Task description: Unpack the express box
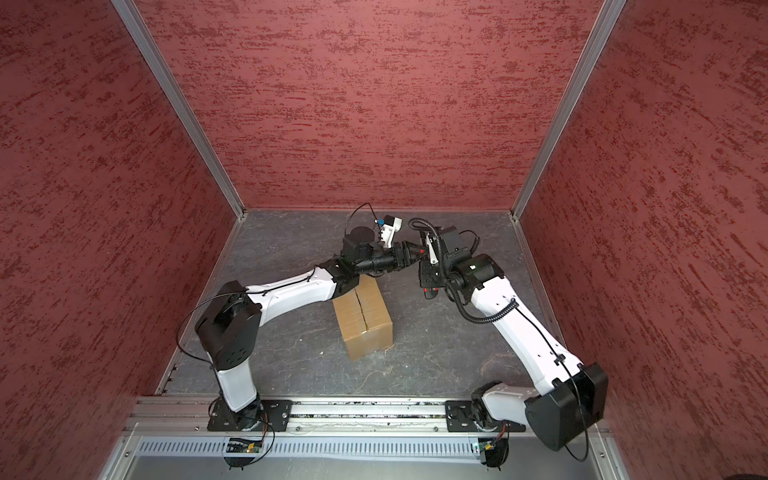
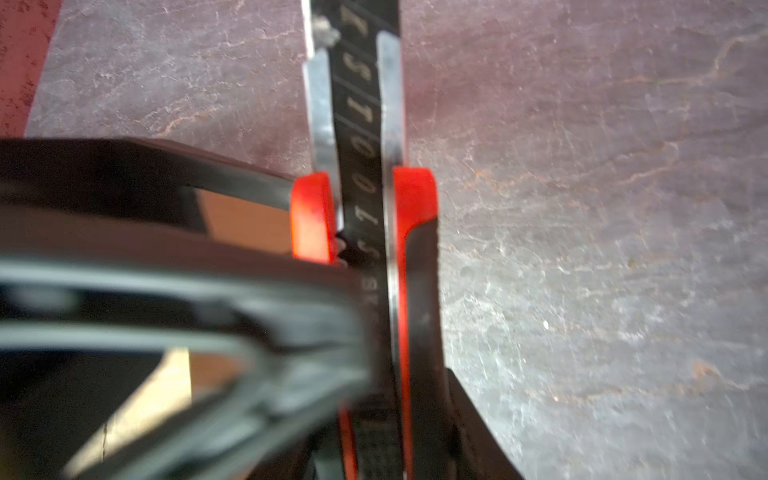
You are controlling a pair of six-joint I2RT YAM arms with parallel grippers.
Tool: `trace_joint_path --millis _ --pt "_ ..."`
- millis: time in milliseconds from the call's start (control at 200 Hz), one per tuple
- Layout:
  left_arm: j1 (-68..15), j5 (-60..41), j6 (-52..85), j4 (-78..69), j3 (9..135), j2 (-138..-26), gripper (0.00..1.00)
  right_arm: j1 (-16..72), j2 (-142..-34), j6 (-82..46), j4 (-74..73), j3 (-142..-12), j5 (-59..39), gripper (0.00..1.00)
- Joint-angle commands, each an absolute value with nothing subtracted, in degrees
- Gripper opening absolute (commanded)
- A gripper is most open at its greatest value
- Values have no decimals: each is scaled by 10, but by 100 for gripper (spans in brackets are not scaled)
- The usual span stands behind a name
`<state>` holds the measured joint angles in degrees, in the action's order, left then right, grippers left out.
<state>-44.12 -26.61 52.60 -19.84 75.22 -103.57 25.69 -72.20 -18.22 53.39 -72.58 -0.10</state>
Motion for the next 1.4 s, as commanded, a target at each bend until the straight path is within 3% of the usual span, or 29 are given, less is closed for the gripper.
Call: trace_joint_path --millis 0,281,671,1077,1202,1338,1393 --pt "-429 -249 497 -163 730 -993 59 261 -679 -205 591 -728 25 4" --pt "-425 -152 398 36 646 -835 60 298 -628 -258 741 -722 34 1" --pt "-396 -22 350 294 525 -596 61 459 -603 -371 833 -698 76 1" --pt "-424 -4 413 320 387 -475 69 681 -610 -559 854 -670 105 1" --pt "-452 28 432 361 386 -453 63 703 -610 -584 854 -662 120 2" --pt "-483 46 457 413 384 -425 46 703 -594 -598 851 -661 132 2" --pt "-500 46 469 425 381 -415 44 703 -594 -604 857 -660 134 2"
